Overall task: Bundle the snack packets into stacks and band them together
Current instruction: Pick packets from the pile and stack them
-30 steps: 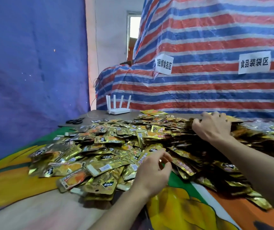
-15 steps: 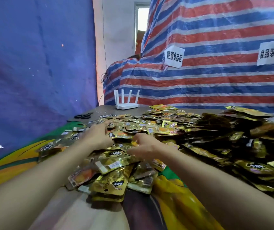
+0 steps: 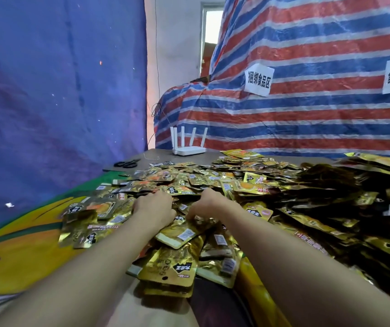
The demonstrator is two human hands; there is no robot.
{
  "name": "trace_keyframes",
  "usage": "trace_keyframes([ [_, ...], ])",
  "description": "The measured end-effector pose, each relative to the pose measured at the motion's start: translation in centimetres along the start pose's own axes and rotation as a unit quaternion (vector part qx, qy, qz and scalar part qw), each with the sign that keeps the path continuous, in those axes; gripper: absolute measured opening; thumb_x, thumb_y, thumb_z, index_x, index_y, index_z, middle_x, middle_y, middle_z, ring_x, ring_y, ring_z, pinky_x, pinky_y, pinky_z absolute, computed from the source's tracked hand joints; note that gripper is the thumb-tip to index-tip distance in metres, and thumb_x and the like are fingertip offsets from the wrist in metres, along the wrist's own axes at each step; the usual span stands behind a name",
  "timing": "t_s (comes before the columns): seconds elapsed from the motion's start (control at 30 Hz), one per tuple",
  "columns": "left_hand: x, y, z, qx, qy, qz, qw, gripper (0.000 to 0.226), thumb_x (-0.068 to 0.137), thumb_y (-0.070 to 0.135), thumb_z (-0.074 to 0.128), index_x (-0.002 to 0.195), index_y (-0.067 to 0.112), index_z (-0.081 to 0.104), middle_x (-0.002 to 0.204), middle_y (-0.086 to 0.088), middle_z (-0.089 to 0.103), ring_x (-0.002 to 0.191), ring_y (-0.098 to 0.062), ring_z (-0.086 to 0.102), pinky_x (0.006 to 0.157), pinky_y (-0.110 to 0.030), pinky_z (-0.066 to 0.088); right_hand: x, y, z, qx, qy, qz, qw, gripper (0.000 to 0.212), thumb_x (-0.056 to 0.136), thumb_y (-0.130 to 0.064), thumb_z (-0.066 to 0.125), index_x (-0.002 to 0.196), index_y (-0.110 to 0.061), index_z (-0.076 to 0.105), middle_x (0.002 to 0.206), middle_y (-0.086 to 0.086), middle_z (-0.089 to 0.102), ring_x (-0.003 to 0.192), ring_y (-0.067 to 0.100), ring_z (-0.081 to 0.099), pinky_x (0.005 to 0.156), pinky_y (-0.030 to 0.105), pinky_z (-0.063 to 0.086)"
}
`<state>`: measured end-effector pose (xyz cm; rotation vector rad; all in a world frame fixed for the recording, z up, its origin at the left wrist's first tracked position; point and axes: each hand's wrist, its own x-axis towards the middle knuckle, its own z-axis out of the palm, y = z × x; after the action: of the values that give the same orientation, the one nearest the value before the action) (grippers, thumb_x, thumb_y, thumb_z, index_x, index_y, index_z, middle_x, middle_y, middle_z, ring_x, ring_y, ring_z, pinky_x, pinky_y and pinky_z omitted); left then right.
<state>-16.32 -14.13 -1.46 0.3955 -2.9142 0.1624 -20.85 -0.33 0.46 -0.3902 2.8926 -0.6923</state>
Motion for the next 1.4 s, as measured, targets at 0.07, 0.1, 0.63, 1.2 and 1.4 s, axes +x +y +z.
trace_keyframes([
  [0.07,0.2,0.2,-0.2,0.059,0.025,0.067,0.996,0.022,0.098,0.019,0.050,0.114,0.009,0.062,0.119,-0.011,0.063,0.111,-0.032,0.061,0.083,-0.039,0.047,-0.4,-0.1,0.3,-0.030,0.022,-0.016,0.999,0.030,0.084,-0.038,0.070,0.079,-0.015,0.052,0.082,0.002,0.061,0.075,0.019,0.061,0.057,0.029,0.047],
  [0.1,0.3,0.1,-0.4,0.083,0.030,0.093,0.992,0.020,0.098,0.013,0.050,0.111,0.008,0.063,0.117,-0.012,0.064,0.110,-0.031,0.061,0.079,-0.038,0.044,-0.6,-0.1,0.5,-0.057,0.039,-0.029,0.997,0.027,0.086,-0.038,0.065,0.080,-0.014,0.053,0.080,0.002,0.061,0.076,0.020,0.063,0.059,0.029,0.048],
  [0.63,-2.0,-3.6,-6.0,-0.157,0.248,0.044,0.955,0.008,0.100,0.010,0.043,0.093,0.012,0.044,0.085,-0.013,0.057,0.075,-0.035,0.053,0.067,-0.040,0.038,-3.6,-0.9,-1.1,-0.173,0.140,-0.120,0.968,0.011,0.095,-0.025,0.056,0.098,-0.018,0.048,0.107,0.007,0.066,0.096,0.031,0.065,0.079,0.040,0.048],
  [1.2,-6.0,2.1,-8.7,-0.606,0.270,-0.127,0.737,0.028,0.098,0.001,0.042,0.074,0.013,0.050,0.065,-0.003,0.046,0.065,-0.028,0.047,0.056,-0.034,0.032,-11.7,7.5,-6.7,0.267,0.355,-0.006,0.896,0.030,0.094,-0.018,0.051,0.071,-0.008,0.068,0.067,0.006,0.068,0.061,0.021,0.062,0.061,0.038,0.051],
  [1.4,-7.8,5.5,-7.5,-0.573,0.247,0.015,0.782,0.026,0.101,0.003,0.046,0.084,0.015,0.063,0.068,0.000,0.057,0.065,-0.021,0.050,0.058,-0.032,0.038,-13.2,11.3,-7.1,0.406,0.416,-0.046,0.813,0.016,0.101,-0.015,0.055,0.098,-0.017,0.070,0.081,-0.004,0.070,0.068,0.010,0.068,0.054,0.025,0.052],
])
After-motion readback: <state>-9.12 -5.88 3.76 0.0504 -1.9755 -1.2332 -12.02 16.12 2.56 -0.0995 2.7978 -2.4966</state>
